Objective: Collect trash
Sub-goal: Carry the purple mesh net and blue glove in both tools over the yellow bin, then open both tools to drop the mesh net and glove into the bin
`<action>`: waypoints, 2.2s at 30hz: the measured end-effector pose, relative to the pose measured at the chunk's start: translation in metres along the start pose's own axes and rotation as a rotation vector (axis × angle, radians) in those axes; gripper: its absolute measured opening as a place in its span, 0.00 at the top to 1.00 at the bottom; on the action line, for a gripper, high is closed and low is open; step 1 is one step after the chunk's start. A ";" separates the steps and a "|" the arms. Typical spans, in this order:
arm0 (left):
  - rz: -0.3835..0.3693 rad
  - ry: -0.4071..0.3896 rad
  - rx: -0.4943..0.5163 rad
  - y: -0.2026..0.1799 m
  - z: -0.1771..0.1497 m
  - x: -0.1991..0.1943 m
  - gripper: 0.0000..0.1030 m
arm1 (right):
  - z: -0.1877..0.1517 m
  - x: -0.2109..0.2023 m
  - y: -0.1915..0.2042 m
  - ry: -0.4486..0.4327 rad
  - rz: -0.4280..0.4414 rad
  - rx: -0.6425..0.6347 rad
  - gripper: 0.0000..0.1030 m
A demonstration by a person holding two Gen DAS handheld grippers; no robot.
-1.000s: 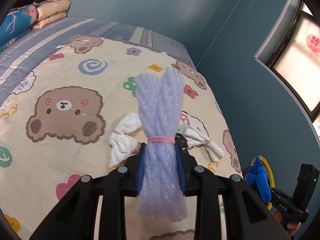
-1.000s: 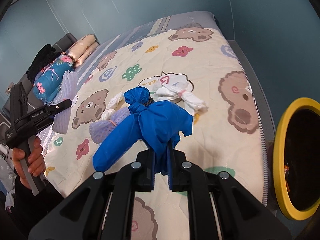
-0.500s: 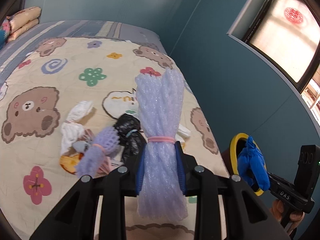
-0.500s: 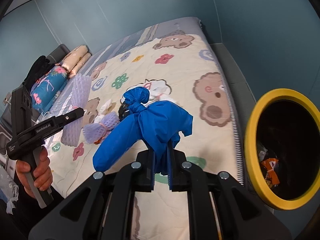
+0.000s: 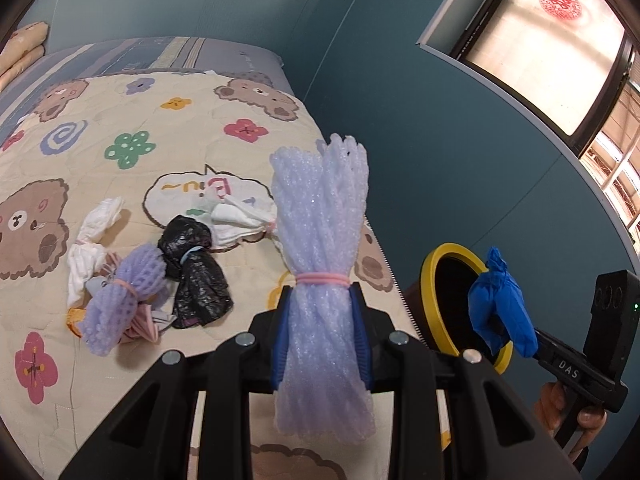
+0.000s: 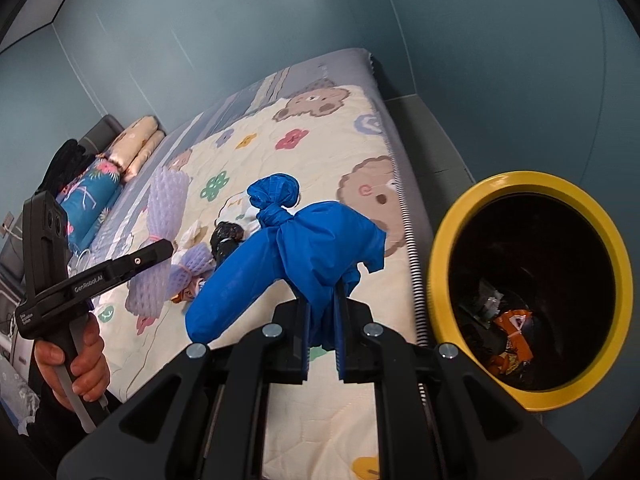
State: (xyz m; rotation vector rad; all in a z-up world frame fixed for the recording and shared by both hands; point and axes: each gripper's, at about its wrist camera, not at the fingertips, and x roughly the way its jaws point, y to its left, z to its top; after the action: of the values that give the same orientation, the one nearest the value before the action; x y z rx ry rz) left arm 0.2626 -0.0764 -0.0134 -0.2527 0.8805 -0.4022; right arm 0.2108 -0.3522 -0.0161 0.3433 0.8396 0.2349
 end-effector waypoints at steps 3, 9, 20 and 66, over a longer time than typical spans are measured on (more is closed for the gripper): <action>-0.013 0.007 0.015 -0.012 0.002 0.004 0.75 | 0.001 -0.007 -0.008 -0.014 -0.009 0.011 0.91; -0.041 0.017 0.042 -0.036 0.005 0.016 0.75 | 0.005 -0.016 -0.029 -0.032 -0.033 0.037 0.91; -0.111 0.057 0.112 -0.090 0.012 0.053 0.75 | 0.010 -0.030 -0.068 -0.061 -0.098 0.094 0.91; -0.216 0.235 0.210 -0.213 -0.007 0.176 0.50 | 0.007 -0.042 -0.186 -0.093 -0.164 0.350 0.85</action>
State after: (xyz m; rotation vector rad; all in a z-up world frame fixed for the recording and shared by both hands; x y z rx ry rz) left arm 0.3075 -0.3455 -0.0597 -0.1072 1.0360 -0.7318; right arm 0.2011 -0.5385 -0.0551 0.6050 0.8120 -0.0826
